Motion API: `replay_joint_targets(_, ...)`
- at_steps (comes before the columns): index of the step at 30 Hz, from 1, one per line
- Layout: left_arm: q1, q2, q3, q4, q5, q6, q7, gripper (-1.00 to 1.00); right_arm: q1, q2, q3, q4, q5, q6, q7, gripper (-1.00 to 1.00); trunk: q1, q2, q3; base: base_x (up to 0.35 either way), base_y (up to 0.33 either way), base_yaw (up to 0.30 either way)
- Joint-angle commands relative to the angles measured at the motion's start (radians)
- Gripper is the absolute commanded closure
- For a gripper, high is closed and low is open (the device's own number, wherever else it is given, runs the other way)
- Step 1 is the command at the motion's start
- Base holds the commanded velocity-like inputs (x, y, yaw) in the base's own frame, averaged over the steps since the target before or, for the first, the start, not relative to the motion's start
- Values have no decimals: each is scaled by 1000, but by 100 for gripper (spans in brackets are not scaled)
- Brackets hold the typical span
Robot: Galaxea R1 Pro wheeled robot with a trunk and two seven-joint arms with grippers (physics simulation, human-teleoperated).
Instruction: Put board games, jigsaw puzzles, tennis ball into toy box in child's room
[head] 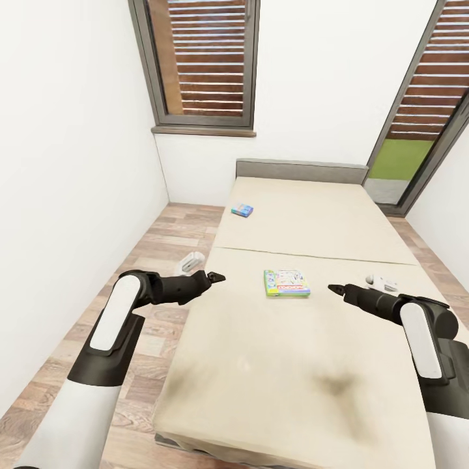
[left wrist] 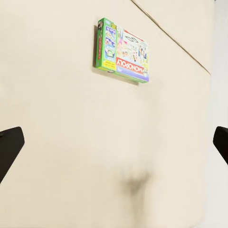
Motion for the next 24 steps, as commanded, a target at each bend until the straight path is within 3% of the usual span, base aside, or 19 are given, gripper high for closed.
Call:
replay_joint_targets(1,-1,0,0,-1,9,2,10,-100,-1,0,-1,-1,-5,4,-4,-100,0,0,-1,0,0,0)
replay_joint_targets(17,-1,0,0,-1,9,2,10,-100,-1,0,-1,-1,-5,4,-4,-100,0,0,-1,0,0,0)
replay_joint_targets(24,-6,11,3,0,12,9,11,-100,-2,0,5,3,-6,1,-43,-100,0,0,-1,0,0,0)
